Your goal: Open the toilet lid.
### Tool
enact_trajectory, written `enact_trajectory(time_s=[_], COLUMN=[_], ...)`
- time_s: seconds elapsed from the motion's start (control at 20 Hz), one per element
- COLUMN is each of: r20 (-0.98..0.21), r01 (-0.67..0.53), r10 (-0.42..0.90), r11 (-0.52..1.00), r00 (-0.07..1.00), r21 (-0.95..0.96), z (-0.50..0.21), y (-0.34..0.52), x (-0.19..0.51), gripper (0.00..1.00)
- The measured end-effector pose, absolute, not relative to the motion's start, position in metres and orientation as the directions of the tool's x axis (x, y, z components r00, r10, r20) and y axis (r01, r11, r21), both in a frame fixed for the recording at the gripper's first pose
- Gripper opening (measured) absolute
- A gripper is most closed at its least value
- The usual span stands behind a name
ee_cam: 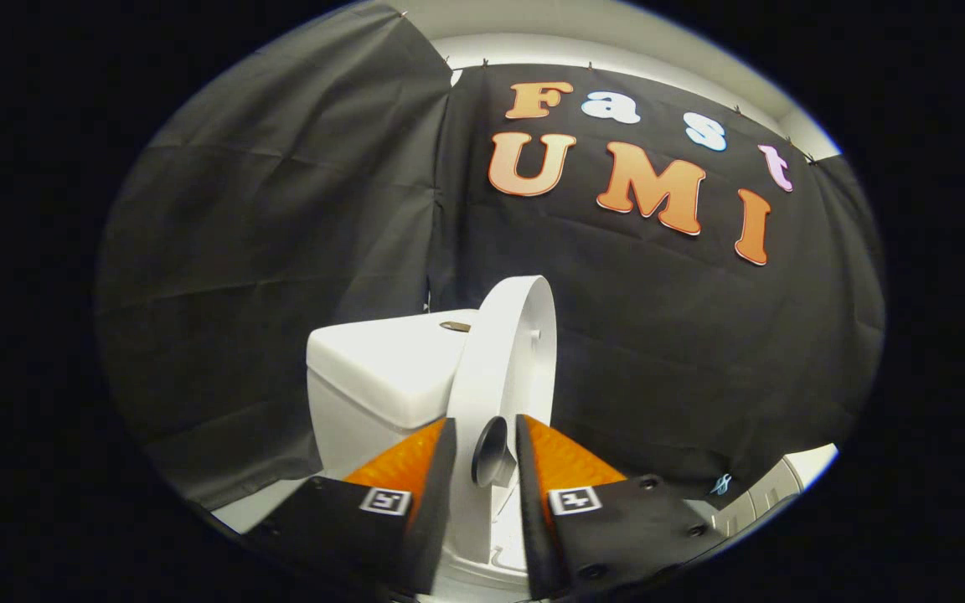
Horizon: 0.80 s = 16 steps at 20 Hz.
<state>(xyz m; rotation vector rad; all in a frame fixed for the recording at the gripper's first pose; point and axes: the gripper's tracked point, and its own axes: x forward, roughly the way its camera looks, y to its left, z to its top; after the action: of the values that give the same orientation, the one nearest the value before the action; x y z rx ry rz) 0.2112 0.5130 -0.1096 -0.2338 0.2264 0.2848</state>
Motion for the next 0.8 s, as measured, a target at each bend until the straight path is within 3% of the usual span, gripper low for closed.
enact_trajectory(time_s=[0.05, 0.2, 0.8], r20=[-0.243, -0.220, -0.099], r01=[-0.307, -0.303, -0.196], r10=[0.258, 0.263, 0.188], r11=[0.933, 0.937, 0.978], r00=[0.935, 0.939, 0.977], r21=[-0.190, -0.173, -0.072], z=[-0.106, -0.095, -0.030], y=[0.512, 0.499, 0.375], x=[0.210, 0.204, 0.175], gripper=[0.67, 0.84, 0.89])
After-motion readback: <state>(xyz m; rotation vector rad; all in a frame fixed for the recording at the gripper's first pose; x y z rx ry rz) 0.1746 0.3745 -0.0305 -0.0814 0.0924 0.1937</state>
